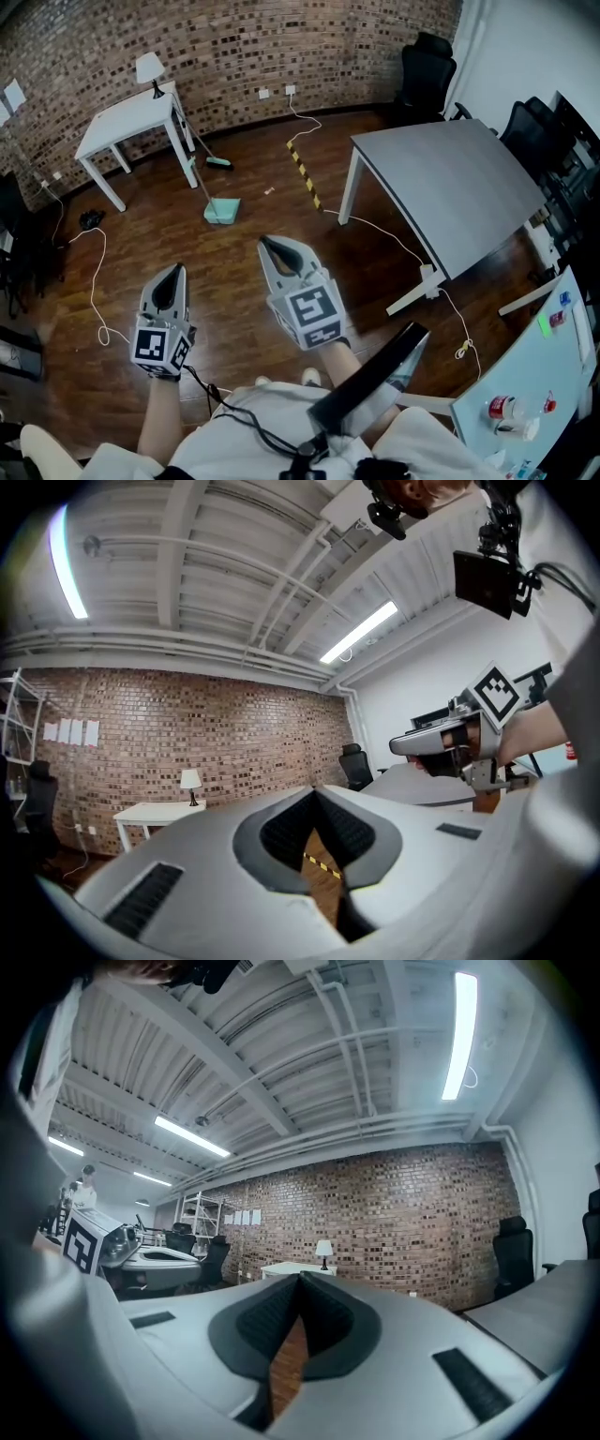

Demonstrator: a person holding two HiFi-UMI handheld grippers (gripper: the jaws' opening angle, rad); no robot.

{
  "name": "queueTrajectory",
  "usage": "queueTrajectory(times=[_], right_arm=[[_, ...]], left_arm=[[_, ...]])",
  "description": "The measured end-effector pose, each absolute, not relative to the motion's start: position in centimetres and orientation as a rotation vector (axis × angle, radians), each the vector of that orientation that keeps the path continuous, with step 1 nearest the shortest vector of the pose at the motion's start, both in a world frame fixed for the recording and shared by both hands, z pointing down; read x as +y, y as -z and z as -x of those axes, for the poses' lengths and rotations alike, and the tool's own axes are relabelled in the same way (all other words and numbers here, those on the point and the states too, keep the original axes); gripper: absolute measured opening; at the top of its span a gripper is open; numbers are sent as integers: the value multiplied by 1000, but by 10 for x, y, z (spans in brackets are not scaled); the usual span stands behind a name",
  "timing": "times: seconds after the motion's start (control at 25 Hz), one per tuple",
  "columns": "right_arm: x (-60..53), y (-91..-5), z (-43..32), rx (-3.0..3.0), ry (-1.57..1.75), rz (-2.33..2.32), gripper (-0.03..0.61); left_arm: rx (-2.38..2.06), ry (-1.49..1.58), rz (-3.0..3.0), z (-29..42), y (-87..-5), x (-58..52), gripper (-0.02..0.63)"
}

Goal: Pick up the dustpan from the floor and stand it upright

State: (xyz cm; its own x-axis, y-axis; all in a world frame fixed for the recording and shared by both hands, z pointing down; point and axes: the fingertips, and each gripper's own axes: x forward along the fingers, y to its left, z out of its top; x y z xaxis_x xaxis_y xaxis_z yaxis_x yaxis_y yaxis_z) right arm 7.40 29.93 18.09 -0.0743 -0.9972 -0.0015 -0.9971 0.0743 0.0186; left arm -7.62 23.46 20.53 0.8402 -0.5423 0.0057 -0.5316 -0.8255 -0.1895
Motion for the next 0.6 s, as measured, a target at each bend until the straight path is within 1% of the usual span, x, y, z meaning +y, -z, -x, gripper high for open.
queueTrajectory(times=[0.6], right_arm=[[282, -177, -76, -2305, 58, -2120, -20]], left_arm=[[853, 50, 2820, 76, -199, 220, 3]])
